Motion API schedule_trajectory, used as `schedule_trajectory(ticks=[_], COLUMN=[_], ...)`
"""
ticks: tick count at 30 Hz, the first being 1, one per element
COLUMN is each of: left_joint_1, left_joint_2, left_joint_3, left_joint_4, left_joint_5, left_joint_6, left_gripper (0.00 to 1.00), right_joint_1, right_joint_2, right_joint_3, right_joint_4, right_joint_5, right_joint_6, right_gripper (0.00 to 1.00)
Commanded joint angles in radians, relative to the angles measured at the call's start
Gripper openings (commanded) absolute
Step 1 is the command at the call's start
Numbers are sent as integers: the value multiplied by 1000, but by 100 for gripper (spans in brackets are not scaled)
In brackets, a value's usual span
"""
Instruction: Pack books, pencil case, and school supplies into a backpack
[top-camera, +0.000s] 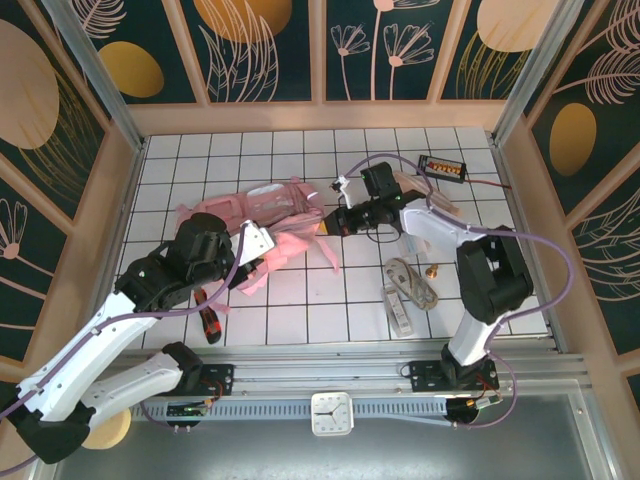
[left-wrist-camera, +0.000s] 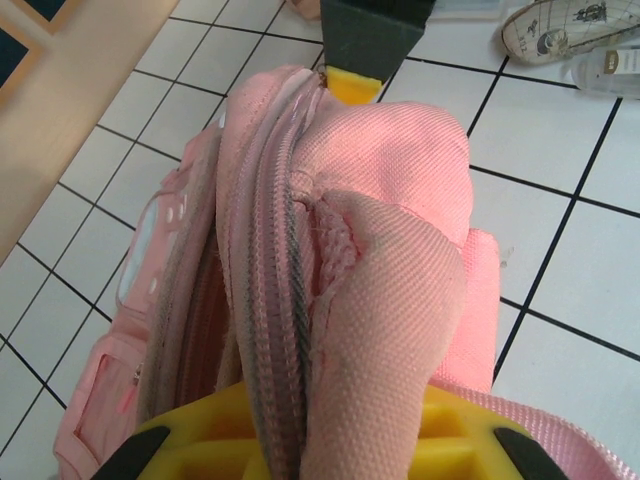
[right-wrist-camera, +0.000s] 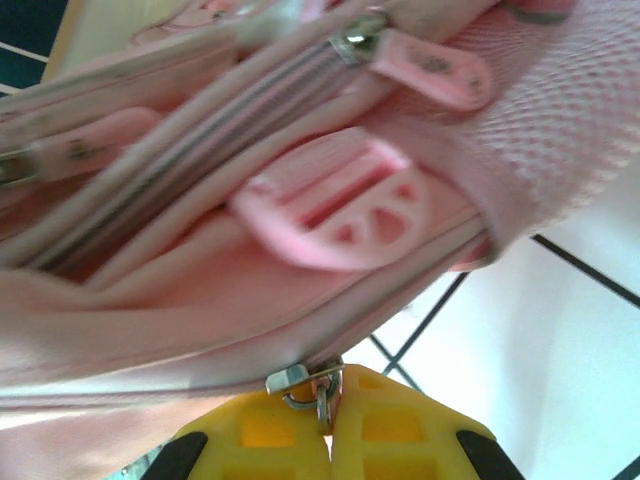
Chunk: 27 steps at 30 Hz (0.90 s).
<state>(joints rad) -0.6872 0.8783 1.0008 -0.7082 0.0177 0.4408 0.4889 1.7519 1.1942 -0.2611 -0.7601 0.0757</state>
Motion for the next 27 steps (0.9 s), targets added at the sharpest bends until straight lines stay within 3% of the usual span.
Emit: schedule_trajectory(ticks=[1,10,16,17,18,19,20,24,27], left_joint_1=[3,3,3,3,3,3,3,3,3], left_joint_2=[-42,-46,-53,-53,-53,-54,-55,-104,-117], left_joint_3=[71,81,24,9,-8,-21,-22,-67,-71], left_joint_4=[72,56,56,74,97,121,145,234,252], left_joint_5=[-36,9,50,62,81,97,108,43,-61], left_joint_6=[-2,-8,-32,-48,-71,-98,-118,-166,-207], left_gripper=[0,0,0,0,23,55,70,95,99], right_joint_1=[-70,-73,-77,-79,-80,-81,-80,-109,-124], right_joint_2=[115,355,341,329,311,284,249,55,-25], right_joint_3=[44,247,267,264,260,250,229,107,70], right_joint_4=[-33,-20,-58,-76,-105,-135,-152,-180,-196], right_joint_5=[101,76,69,67,72,91,109,180,177], right_joint_6=[-34,-42,-48,-50,-51,-53,-52,9,91], right_gripper=[0,0,0,5,25,40,50,80,82])
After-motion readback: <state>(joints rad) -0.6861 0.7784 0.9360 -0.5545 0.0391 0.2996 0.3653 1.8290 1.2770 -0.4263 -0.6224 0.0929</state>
